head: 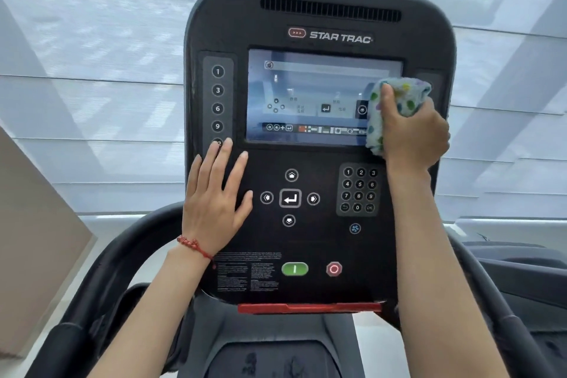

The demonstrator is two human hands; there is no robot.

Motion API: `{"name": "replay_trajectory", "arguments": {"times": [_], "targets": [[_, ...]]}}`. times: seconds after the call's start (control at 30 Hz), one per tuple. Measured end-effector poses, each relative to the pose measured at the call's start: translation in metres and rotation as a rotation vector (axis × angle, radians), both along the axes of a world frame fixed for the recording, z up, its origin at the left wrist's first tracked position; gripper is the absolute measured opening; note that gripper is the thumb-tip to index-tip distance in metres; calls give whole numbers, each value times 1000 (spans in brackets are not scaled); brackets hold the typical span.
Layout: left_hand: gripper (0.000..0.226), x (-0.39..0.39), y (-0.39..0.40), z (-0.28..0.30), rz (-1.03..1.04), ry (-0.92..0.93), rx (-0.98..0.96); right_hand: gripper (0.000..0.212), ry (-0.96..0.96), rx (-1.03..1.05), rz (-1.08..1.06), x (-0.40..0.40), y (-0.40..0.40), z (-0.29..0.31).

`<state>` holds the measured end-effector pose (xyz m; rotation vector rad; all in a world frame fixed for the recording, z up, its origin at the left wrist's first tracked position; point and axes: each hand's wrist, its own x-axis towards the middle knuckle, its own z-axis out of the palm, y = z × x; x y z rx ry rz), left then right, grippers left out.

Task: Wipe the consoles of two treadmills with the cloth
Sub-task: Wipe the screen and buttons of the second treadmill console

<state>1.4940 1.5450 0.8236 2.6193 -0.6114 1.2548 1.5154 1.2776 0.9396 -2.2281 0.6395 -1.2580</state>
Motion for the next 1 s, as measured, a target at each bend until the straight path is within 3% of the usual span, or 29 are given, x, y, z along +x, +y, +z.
{"name": "replay_trajectory", "arguments": {"times": [0.17, 0.27, 0.43, 0.57, 0.77, 0.87, 1.0], "targets": [[52, 1, 0, 0, -2, -7, -5, 62, -18, 56, -12, 0, 18, -1], [52, 0, 0, 0, -4, -3, -5, 57, -15, 87, 86, 1, 50, -3], [50, -2, 3, 2, -12, -4, 6, 55, -4, -70, 282, 8, 137, -5], [49, -3, 0, 2, -10, 10, -9, 56, -15, -167, 320, 12, 164, -6], [50, -4, 1, 3, -22, 10, -7, 58, -79, -302, 277, 17, 132, -7], [50, -4, 2, 2, -22, 11, -4, 59, -113, -286, 193, 14, 95, -9], [50, -5, 0, 2, -7, 13, -11, 62, -2, -171, 111, 5, 38, -6]]}}
